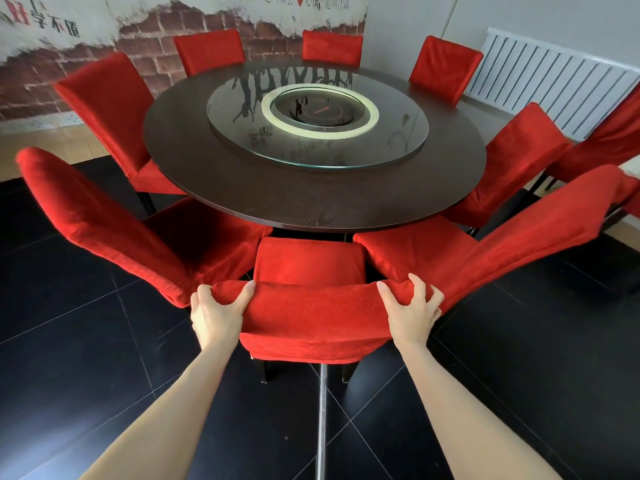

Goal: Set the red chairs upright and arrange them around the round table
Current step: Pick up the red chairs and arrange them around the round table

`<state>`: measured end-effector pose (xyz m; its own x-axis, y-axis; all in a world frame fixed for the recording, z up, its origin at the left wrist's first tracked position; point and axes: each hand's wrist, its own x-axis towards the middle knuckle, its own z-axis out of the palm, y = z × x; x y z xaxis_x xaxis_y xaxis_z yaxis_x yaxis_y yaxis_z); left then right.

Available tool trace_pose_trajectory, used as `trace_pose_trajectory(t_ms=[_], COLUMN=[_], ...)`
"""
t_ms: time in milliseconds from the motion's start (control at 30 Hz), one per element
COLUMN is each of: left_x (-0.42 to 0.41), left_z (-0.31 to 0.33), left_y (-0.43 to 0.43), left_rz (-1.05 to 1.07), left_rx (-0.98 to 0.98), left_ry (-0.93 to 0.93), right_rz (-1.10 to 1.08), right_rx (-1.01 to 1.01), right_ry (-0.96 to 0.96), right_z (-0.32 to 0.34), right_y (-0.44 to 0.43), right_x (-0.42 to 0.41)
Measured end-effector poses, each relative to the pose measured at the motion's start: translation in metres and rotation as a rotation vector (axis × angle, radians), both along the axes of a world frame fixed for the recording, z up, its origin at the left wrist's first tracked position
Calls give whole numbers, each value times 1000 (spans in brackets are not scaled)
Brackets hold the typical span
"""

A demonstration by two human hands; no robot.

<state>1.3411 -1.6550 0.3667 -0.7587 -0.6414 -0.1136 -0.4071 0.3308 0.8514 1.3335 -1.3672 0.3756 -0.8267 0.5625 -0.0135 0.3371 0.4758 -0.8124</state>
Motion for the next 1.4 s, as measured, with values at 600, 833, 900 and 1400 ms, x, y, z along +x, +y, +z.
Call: trace_pose_trajectory(t_ms=[600,833,900,1400], left_x=[-18,-23,-22,-48], left_z=[4,3,2,10], left_y=[29,9,9,16], left_rz=[-76,-109,-111,-132], left_rx=[-43,-55,-55,-99], left_ry=[10,10,15,48], right_rz=[-38,-60,-68,-105], right_rx=[-4,-23,-29,-12], right_ry=[19,55,60,136], right_z=[5,0,-2,2], right_y=[30,10,11,19], right_x=[-33,-28,-27,-61])
